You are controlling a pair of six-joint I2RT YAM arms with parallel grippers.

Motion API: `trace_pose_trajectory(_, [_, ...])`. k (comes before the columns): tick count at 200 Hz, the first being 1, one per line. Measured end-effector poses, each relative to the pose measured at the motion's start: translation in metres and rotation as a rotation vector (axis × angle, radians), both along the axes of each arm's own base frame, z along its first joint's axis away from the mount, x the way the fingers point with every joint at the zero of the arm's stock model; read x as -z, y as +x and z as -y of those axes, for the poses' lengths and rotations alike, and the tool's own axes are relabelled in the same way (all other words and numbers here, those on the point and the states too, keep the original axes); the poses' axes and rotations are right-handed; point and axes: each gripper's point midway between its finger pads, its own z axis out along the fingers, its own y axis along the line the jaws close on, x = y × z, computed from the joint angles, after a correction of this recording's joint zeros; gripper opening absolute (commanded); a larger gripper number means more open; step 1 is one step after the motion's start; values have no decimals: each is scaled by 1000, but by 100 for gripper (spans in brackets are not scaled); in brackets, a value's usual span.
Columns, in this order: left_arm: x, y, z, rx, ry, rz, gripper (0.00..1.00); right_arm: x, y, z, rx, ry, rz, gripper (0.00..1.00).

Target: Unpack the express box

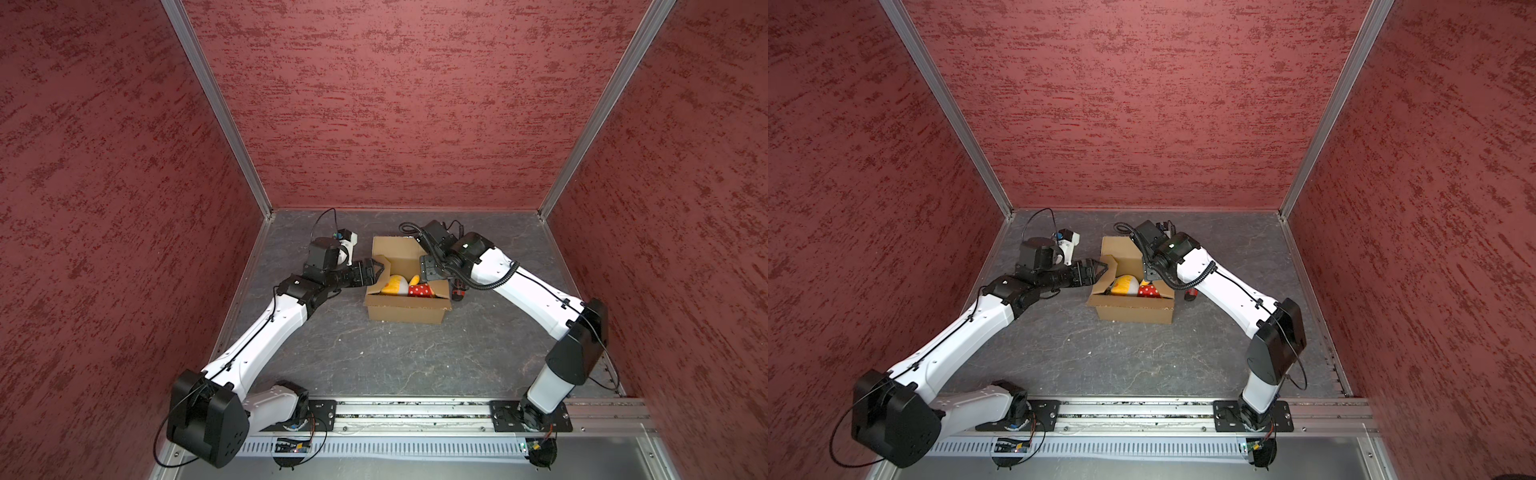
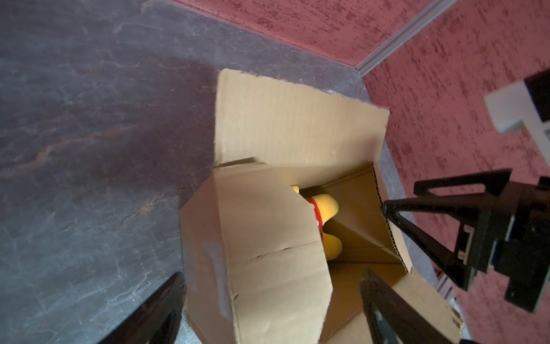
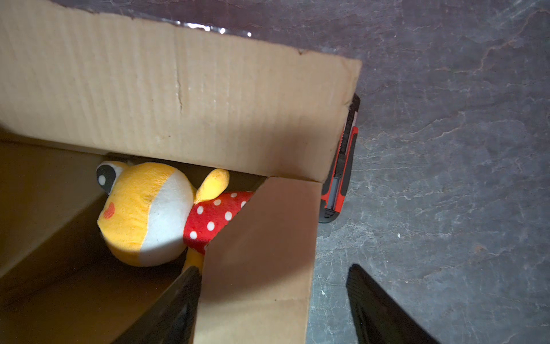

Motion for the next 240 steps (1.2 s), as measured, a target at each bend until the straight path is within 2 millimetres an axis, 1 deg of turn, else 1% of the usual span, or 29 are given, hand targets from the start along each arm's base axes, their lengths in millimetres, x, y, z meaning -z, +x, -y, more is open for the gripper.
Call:
trace_pose_trajectory(18, [-4, -4, 8, 24, 19, 8, 100, 2, 0, -1, 1, -2, -4, 81])
trace_pose_trajectory(37, [-3, -8, 16, 49, 56, 6, 100, 5, 0, -2, 1, -6, -9, 82])
trace_pose_trajectory(82, [13, -16, 28, 75, 191, -20, 100, 8, 2, -3, 4, -7, -13, 84])
trace_pose_trajectory(111, [23, -16, 27, 54, 310, -25, 100, 7, 3, -5, 4, 4, -7, 85])
trace_pose_trajectory(154, [26, -9, 32, 39, 444, 7, 100, 6, 5, -7, 3, 14, 0, 86])
trace_pose_trajectory(178, [31, -7, 33, 29, 508, 17, 100, 10, 6, -8, 5, 9, -6, 86])
trace_pose_trajectory(214, [32, -5, 27, 3, 583, 39, 100, 23, 8, -10, 8, -12, -30, 87])
trace_pose_trajectory(240, [31, -2, 20, -29, 621, 51, 100, 25, 8, -10, 11, -16, -33, 87])
